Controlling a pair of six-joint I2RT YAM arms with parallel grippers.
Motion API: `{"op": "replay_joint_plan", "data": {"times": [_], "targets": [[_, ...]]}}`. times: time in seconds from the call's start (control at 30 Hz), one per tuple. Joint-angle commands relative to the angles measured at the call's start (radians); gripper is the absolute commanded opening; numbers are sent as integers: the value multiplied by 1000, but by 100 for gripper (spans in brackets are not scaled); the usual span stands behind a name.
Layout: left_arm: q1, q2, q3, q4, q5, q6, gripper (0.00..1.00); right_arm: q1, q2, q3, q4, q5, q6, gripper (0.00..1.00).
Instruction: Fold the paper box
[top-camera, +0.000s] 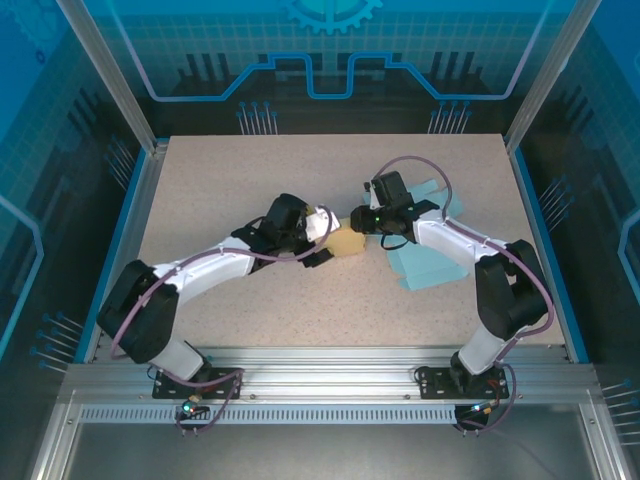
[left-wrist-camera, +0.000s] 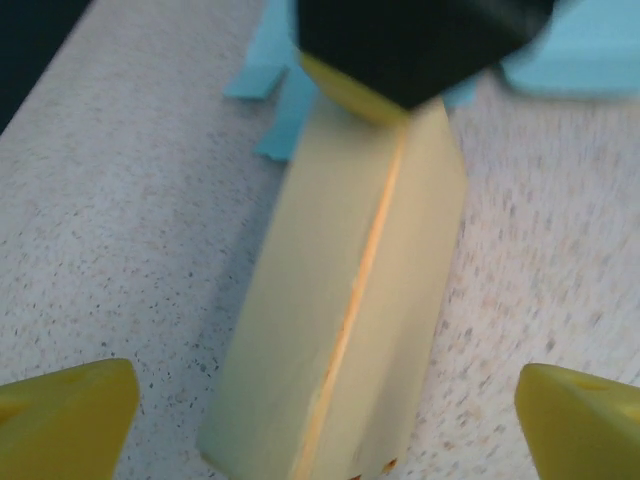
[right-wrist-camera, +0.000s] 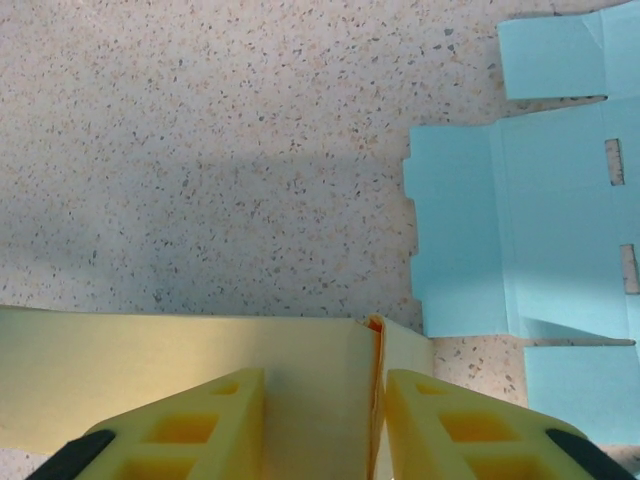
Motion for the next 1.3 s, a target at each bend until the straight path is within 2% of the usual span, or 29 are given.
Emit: {"op": "replay_joint_plan", "data": {"times": [0.0, 0.1, 0.17, 0.23, 0.37, 0.5, 0.7, 0.83, 0.9, 1.0, 1.17, 1.27], "targets": [[5, -88, 30, 14, -51, -300, 99, -4, 59, -72, -136, 61, 3, 36], [37, -122, 47, -67, -153, -633, 99, 3, 51, -82, -125, 63, -3, 36], [83, -129, 41, -124, -97, -835, 98, 8, 43, -83, -121, 66, -9, 37], [119, -122, 15, -117, -19, -964, 96, 14, 38, -84, -119, 72, -15, 37], [168, -86, -52, 5, 125, -1105, 90, 27, 31, -86, -113, 79, -22, 37], [182, -43, -75, 69, 186, -1158, 83, 40, 23, -93, -114, 92, -26, 37], [184, 8, -90, 83, 227, -1174, 80, 51, 9, -107, -105, 93, -20, 37], [185, 38, -121, 111, 228, -1183, 58, 58, 2, -122, -95, 91, -18, 37], [184, 49, -141, 139, 243, -1197, 43, 58, 1, -127, -92, 90, -16, 37], [186, 58, -167, 175, 267, -1213, 39, 59, 0, -140, -82, 81, -11, 37], [186, 50, -219, 206, 261, -1205, 17, 60, 5, -173, -29, 17, 0, 36], [185, 5, -279, 266, 239, -1168, 17, 71, 3, -203, 36, -37, -3, 36]]}}
